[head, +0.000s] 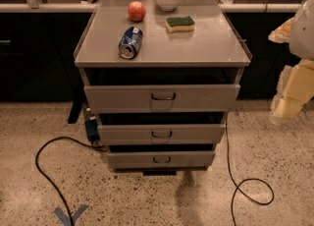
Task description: Open bottom drawer
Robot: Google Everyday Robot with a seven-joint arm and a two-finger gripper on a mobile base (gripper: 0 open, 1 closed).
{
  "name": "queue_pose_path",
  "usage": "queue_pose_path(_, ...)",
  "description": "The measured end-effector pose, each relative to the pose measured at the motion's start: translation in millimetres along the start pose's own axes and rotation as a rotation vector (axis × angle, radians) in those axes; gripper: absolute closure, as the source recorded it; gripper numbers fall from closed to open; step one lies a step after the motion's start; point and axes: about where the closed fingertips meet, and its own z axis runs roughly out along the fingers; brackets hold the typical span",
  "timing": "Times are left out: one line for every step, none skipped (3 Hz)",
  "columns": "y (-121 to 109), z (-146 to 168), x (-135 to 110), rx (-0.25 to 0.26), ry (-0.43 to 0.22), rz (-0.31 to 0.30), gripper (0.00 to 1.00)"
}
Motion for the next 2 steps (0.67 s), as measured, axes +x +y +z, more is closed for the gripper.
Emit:
queue_pose_path(0.0, 0.0, 0.0, 0.000, 0.000, 0.000, 0.00)
queue_pose_path(3.5, 7.2, -0.1, 0.018, 0.013, -0.012, 0.00)
